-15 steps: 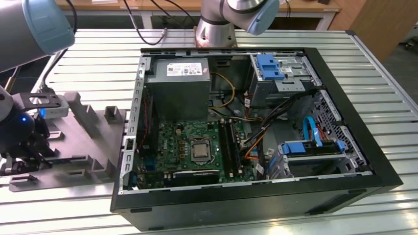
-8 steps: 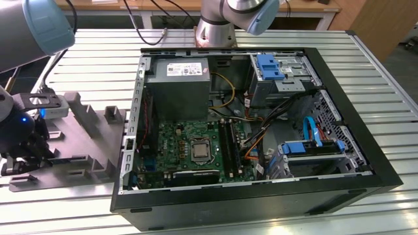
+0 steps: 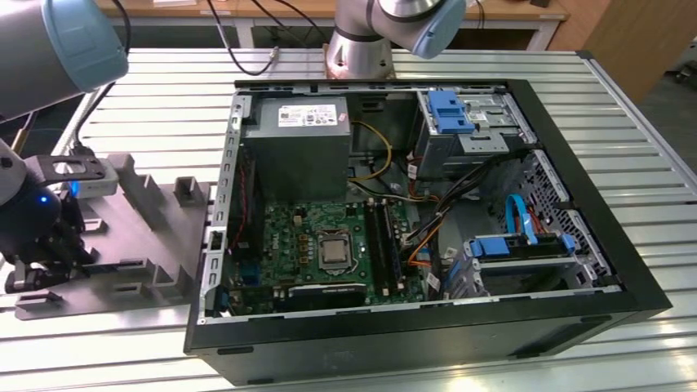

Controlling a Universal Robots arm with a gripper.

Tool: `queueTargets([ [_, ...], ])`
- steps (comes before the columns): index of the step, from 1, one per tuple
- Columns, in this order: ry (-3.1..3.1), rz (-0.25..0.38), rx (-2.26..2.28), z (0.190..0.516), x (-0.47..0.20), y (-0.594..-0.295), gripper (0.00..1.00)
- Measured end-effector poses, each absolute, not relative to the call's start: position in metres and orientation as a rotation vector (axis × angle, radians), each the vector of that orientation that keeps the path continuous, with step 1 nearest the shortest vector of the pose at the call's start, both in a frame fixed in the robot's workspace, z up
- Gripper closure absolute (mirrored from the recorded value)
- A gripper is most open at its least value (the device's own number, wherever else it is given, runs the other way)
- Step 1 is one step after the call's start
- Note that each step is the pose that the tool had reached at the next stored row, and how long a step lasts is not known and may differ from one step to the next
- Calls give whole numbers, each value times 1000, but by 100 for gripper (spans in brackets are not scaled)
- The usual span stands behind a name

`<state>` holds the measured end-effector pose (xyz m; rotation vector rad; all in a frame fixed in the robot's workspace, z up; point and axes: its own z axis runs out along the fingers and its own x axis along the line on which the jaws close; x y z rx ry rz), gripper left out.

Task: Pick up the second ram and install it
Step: 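Pick up the second ram and move it above second insertion slot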

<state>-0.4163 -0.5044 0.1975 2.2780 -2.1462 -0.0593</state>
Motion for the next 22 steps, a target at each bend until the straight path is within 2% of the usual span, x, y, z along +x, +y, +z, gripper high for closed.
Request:
queueTargets([
  [9,-2146,-59,2278,200,-416,-504,73],
  [10,-2147,-59,2278,200,-416,-504,74],
  [11,-2146,-59,2278,200,-416,-504,81],
  [22,-2146,-59,2278,201,-416,-504,82],
])
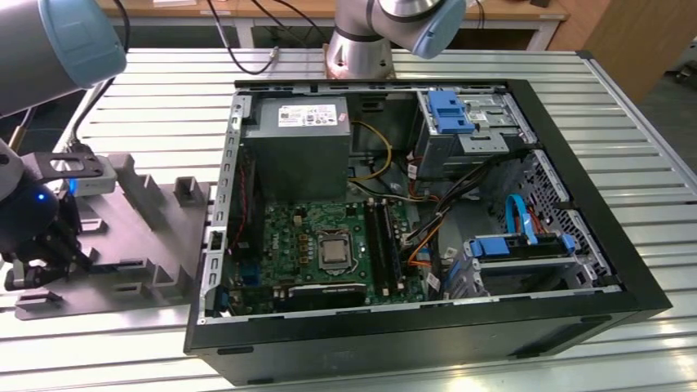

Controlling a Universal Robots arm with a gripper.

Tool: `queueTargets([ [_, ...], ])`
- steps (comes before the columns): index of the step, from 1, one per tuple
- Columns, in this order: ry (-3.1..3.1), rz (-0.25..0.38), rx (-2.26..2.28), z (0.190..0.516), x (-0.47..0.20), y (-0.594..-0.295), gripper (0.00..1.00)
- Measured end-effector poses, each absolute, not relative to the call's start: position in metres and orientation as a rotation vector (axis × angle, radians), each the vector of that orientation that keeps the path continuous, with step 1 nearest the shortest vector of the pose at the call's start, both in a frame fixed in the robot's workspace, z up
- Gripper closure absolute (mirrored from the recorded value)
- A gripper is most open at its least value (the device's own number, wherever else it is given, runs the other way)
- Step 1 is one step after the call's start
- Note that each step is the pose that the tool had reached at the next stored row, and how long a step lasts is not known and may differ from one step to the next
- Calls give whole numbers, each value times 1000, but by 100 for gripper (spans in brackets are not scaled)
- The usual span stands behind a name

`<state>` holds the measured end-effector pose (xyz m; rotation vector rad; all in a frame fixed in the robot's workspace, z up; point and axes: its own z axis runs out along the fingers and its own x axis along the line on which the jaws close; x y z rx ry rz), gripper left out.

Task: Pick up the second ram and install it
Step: 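Pick up the second ram and move it above second insertion slot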

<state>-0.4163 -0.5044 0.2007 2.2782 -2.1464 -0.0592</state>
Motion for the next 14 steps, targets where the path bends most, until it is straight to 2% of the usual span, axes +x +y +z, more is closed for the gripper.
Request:
queueTargets([
  [1,-2147,-59,2278,201,-416,-504,89],
  [14,-2177,-60,2250,201,-416,-504,89],
])
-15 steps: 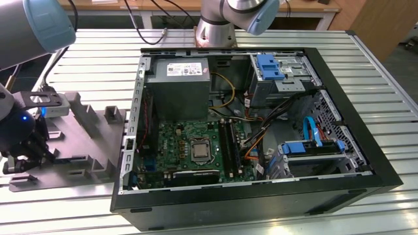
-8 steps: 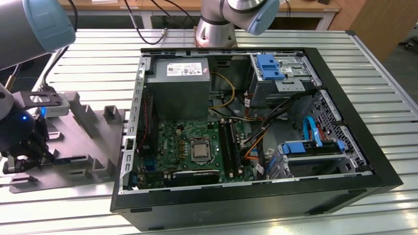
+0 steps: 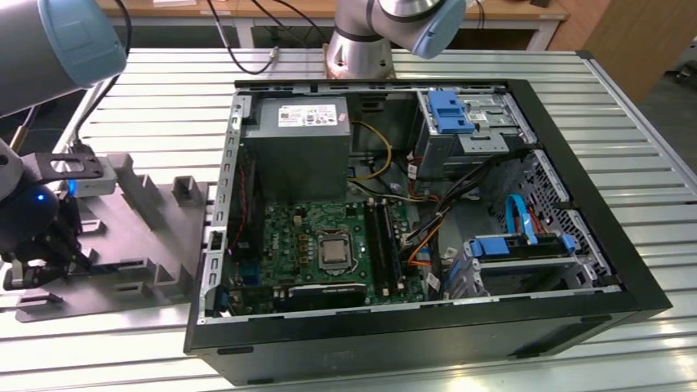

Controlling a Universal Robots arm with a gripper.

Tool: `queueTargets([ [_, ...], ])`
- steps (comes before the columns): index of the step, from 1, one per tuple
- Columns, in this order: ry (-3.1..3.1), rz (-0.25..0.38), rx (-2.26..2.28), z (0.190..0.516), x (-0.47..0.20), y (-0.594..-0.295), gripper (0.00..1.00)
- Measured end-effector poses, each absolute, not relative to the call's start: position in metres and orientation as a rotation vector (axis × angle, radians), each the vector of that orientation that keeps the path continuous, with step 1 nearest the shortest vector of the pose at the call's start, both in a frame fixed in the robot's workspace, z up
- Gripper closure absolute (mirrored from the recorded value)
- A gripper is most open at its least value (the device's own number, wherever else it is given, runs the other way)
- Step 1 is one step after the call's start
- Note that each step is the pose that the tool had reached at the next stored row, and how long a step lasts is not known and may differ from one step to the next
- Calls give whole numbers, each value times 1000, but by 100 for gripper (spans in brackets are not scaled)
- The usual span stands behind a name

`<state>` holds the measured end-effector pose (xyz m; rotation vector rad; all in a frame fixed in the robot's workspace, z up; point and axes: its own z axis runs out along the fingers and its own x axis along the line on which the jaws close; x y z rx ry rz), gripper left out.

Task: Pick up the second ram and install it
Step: 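Pick up the second ram and move it above second insertion slot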

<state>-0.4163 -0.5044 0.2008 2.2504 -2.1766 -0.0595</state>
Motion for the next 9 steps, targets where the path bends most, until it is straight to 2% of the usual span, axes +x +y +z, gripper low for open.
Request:
queueTargets([
  [9,-2179,-60,2248,205,-416,-504,89],
])
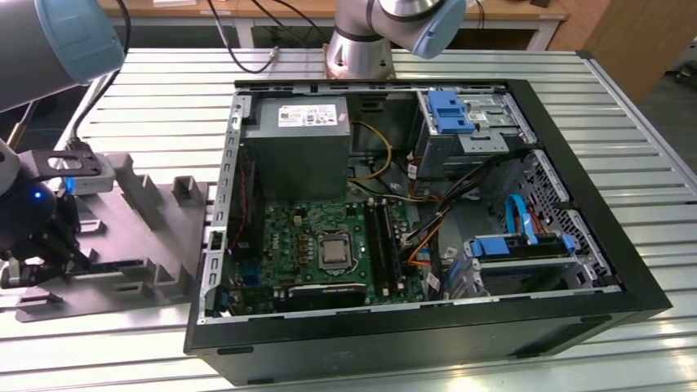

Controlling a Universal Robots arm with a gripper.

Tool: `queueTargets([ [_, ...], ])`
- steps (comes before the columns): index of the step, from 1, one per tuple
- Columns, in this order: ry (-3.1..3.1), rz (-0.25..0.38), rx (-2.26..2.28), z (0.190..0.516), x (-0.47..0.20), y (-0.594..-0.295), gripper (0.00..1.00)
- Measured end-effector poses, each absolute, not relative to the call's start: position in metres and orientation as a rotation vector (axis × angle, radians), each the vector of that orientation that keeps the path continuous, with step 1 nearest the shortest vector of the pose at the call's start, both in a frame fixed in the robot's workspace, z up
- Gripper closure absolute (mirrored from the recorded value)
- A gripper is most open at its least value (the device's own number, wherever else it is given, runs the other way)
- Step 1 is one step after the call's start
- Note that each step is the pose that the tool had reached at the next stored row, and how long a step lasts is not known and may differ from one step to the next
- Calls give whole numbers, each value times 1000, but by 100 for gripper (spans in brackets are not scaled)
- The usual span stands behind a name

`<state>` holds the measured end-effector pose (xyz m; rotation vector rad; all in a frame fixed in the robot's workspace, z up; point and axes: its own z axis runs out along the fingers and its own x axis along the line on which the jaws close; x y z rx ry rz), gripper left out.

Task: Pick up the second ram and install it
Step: 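Pick up the second ram and move it above second insertion slot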

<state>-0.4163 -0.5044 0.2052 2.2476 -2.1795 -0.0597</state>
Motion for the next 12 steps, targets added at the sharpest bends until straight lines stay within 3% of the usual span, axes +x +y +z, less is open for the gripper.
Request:
queueTargets([
  [12,-2180,-60,2248,206,-416,-504,89],
])
